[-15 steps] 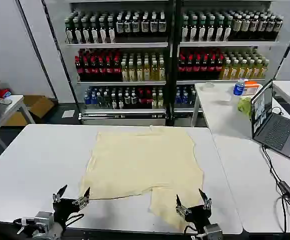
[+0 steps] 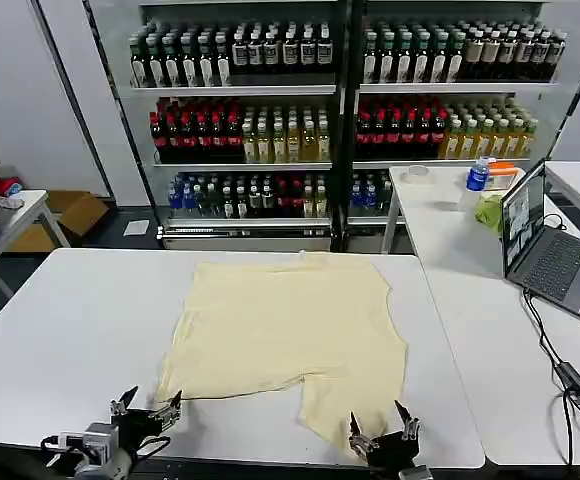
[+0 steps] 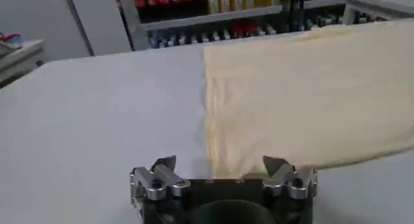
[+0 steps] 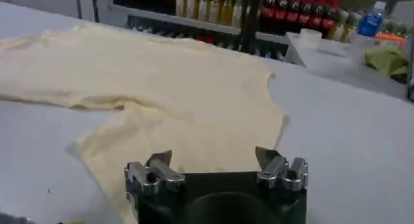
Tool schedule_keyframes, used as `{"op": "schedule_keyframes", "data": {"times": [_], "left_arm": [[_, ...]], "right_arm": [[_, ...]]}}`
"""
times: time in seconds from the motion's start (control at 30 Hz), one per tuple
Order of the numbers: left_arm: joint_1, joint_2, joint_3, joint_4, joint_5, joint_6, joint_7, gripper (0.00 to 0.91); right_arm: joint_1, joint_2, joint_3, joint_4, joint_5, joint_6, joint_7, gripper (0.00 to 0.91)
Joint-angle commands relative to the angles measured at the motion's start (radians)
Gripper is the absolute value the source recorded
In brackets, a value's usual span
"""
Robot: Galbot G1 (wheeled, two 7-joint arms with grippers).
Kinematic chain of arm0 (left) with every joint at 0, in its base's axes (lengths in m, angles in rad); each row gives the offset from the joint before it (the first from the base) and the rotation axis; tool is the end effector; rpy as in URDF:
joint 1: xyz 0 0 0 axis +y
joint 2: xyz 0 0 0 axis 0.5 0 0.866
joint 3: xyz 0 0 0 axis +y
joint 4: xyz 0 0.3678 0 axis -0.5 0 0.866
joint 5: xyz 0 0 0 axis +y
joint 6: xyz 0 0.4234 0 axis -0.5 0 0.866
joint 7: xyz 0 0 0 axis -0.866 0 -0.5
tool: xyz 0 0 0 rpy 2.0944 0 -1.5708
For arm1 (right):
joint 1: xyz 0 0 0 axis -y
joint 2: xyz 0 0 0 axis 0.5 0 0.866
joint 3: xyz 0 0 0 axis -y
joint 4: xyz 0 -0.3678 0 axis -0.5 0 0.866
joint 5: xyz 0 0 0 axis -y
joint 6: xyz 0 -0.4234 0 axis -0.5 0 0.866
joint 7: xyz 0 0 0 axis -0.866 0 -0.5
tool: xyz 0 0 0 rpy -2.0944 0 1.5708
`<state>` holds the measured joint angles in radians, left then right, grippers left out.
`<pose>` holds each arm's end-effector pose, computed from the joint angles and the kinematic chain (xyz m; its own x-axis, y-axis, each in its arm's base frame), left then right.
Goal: Fold and organize the clothes.
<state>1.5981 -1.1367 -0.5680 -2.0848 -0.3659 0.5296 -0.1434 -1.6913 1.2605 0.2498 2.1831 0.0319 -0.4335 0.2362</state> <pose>0.2416 0.0820 -0.3103 -0.8366 -0.0121 0.5477 0.0546 0.9929 0.1053 0.1784 0.0512 -0.3179 -0.8743 -0.0959 0.4758 -0.1915 0.9689 -0.1567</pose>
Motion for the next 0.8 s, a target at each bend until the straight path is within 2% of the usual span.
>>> {"op": "schedule_keyframes", "data": {"times": [0.03,0.07,0.1,0.17,0.2,0.23,0.27,0.4,0.8], "left_arm": [[-0.019,0.001,0.009,0.029,-0.011,0.018,-0.001,0.111],[-0.020,0.000,0.011,0.031,-0.012,0.017,-0.001,0.040],[-0.021,-0.001,0.011,0.032,-0.013,0.017,-0.001,0.020],[-0.023,-0.001,0.013,0.034,-0.017,0.016,-0.001,0.010],[-0.023,-0.002,0.013,0.036,-0.019,0.015,-0.001,0.010],[-0.024,-0.002,0.014,0.038,-0.021,0.014,0.000,0.010],[-0.024,-0.002,0.014,0.038,-0.022,0.014,0.000,0.010],[-0.024,-0.002,0.013,0.042,-0.028,0.014,0.002,0.010],[-0.019,-0.007,0.012,0.033,-0.034,0.008,0.012,0.010]], "right_arm": [[-0.008,0.000,-0.002,-0.011,-0.004,-0.004,0.000,0.907],[-0.007,0.000,-0.002,-0.012,-0.002,-0.005,0.000,0.897],[-0.006,-0.001,-0.003,-0.014,0.003,-0.006,0.000,0.816],[-0.002,-0.002,-0.005,-0.020,0.013,-0.010,0.000,0.494],[0.001,-0.002,-0.006,-0.023,0.018,-0.011,0.001,0.403],[0.003,-0.003,-0.007,-0.028,0.024,-0.012,0.001,0.232],[0.005,-0.003,-0.008,-0.031,0.027,-0.013,0.001,0.111],[0.011,-0.003,-0.013,-0.043,0.040,-0.012,0.000,0.000],[0.011,-0.007,-0.024,-0.036,0.048,-0.005,-0.004,0.000]]}}
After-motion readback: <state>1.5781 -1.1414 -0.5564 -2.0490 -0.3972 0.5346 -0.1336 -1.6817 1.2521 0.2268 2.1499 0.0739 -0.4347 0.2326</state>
